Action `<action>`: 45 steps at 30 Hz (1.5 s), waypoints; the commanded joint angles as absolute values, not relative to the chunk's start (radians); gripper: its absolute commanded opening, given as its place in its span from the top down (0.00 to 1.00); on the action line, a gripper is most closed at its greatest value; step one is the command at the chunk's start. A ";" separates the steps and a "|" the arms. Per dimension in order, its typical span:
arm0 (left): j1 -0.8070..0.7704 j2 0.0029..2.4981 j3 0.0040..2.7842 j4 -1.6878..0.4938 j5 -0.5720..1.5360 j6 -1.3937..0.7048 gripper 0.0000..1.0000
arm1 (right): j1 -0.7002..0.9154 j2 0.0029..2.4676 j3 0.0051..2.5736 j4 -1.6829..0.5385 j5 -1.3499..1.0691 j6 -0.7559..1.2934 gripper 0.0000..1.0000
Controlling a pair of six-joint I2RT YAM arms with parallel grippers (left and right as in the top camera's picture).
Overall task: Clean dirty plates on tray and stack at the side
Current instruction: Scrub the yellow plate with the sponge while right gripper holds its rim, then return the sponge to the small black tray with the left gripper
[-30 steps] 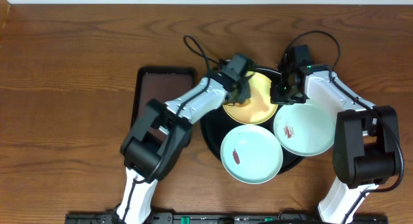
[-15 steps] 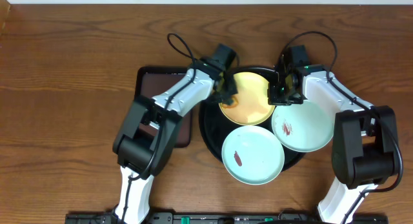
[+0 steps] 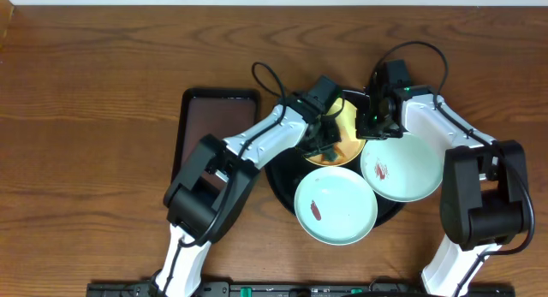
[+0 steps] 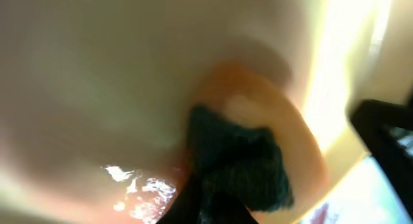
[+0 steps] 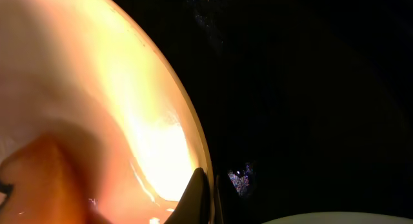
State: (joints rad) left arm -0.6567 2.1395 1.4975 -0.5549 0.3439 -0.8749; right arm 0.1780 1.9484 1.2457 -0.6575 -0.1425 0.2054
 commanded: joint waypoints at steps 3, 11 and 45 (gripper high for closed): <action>-0.539 2.175 1.472 -0.690 0.125 -0.743 0.93 | 0.172 1.932 1.236 -0.664 -0.101 0.213 0.99; -0.455 2.100 1.509 -0.736 0.123 -0.661 0.93 | 0.172 1.932 1.236 -0.667 -0.101 0.213 0.99; -0.219 1.696 1.177 -0.781 -0.001 -0.292 0.46 | 0.172 1.932 1.236 -0.670 -0.102 0.186 0.86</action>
